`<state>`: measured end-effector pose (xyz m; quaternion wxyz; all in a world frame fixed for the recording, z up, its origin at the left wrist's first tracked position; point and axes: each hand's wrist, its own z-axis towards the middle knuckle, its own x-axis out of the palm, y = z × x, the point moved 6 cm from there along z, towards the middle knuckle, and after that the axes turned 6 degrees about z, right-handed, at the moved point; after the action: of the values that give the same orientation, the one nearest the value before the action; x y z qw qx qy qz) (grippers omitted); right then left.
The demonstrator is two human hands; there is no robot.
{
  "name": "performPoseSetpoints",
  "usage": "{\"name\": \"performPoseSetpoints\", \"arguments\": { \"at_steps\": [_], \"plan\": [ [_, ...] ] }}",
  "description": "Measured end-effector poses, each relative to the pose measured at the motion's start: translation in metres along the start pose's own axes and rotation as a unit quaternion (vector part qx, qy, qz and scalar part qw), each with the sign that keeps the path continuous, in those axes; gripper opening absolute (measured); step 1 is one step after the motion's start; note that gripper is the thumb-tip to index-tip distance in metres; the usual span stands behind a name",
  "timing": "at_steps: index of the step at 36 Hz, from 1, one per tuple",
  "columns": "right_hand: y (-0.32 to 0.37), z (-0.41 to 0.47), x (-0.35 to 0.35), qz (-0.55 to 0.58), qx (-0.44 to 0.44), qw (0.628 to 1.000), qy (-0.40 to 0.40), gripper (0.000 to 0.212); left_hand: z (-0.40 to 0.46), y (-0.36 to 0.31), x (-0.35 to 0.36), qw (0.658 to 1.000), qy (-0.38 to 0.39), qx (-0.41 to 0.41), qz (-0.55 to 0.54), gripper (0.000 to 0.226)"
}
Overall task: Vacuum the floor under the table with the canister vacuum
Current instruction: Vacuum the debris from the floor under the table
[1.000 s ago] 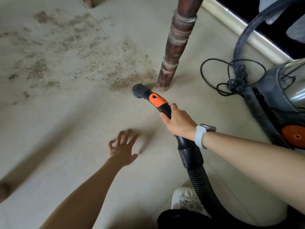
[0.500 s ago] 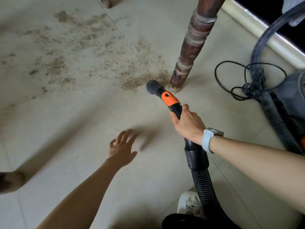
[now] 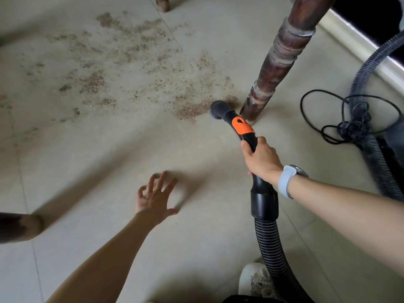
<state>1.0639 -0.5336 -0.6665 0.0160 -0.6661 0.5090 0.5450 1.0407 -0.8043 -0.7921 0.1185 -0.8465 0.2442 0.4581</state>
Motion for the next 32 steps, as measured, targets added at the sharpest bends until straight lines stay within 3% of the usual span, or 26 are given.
{"name": "performPoseSetpoints", "arguments": {
  "at_steps": [13,23,32],
  "plan": [
    [0.004,0.018,-0.005,0.112,0.007,0.992,0.053,0.033,0.000,0.000,0.000,1.000,-0.003,0.003,-0.002,0.094],
    [0.015,0.019,0.006,0.128,-0.012,0.988,0.086,0.029,0.000,0.001,0.000,1.000,-0.008,0.005,-0.008,0.094],
    [0.014,0.019,0.007,0.220,0.033,0.969,0.108,0.031,0.000,0.002,0.002,1.000,-0.008,0.005,-0.006,0.094]
  ]
}}
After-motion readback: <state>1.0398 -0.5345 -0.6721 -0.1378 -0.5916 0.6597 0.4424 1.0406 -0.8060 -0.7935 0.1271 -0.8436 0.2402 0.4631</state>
